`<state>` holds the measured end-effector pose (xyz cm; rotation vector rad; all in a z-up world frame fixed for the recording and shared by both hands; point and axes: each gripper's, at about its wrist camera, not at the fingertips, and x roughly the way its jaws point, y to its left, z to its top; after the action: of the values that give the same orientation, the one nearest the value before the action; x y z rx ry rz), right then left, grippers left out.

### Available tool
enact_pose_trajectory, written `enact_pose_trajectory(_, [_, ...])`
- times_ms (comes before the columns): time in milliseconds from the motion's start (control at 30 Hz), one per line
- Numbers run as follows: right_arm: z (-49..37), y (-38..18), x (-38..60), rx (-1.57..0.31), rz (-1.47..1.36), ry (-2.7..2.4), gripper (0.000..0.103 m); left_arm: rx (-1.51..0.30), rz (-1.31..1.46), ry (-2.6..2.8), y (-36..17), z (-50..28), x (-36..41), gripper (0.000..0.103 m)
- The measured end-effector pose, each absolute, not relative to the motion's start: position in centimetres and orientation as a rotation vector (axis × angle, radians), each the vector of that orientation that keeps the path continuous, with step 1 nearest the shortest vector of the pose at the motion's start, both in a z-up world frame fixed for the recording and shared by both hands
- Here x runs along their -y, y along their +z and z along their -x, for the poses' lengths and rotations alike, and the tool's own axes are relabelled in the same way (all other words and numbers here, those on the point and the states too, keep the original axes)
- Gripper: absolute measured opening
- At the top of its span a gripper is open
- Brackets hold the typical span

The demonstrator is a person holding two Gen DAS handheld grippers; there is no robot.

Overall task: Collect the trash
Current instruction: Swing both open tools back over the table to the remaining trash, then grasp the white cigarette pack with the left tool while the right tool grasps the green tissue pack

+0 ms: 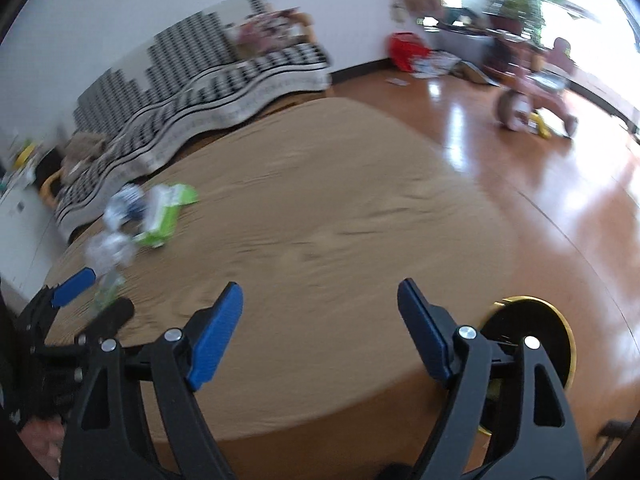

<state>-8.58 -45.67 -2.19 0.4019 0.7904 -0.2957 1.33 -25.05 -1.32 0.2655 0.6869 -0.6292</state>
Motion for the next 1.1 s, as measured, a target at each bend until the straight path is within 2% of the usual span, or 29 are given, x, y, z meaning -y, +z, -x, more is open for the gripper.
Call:
enact_pose_trajectory(200, [2.8,-2.7,38.2,-0.817,-0.351,-0.173,0.077,-0.733,-0.216,-0.455,-2.4,-6.4,14.8,0.093])
enact_pose_trajectory(400, [-2.5,-4.0,33.6,-0.845,-0.341,-0.099,0.077,-0.783,-0.200,-0.382,-4.5,-9.5,9.6,0.093])
enact_pose_trajectory(667, [-7.6,-6.2,31.1,-0.875,-0.328,-0.079,0.081,-0.882,-0.164,-0.394,-7.6,-12.3,9.4,0.093])
enact_pose_trajectory(1100, [-16.6,-9.3,30.7,-0.935,-0.335,-0.132,0.084,-0.920,-0.217,-0.386,-9.6,-14.5,11.9,0.093])
